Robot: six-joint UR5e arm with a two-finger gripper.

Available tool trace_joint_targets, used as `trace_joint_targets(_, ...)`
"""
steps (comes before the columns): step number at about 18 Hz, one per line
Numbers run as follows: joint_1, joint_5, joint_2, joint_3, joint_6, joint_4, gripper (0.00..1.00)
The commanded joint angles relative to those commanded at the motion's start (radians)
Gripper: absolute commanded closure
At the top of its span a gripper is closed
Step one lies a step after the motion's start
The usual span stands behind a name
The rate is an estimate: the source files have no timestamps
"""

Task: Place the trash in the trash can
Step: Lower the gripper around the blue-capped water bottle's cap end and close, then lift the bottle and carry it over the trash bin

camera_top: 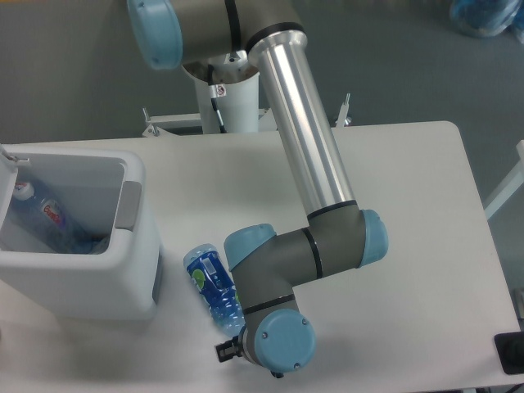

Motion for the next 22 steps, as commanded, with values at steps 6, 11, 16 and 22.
trace_joint_targets(6, -0.002, -0.003, 0.075, -0.034, 0.021, 0.003, 0.95)
trace_joint_targets(11, 0.011, -0.014, 0.208, -0.025, 0.084, 0.131, 0.95)
trace_joint_targets(16, 0.015, -0.051, 0.325, -0.023, 0.084, 0.404, 0.95)
trace_joint_targets(22, 0.009, -0.103, 0.417, 0.015, 0.069, 0.600, 0.94)
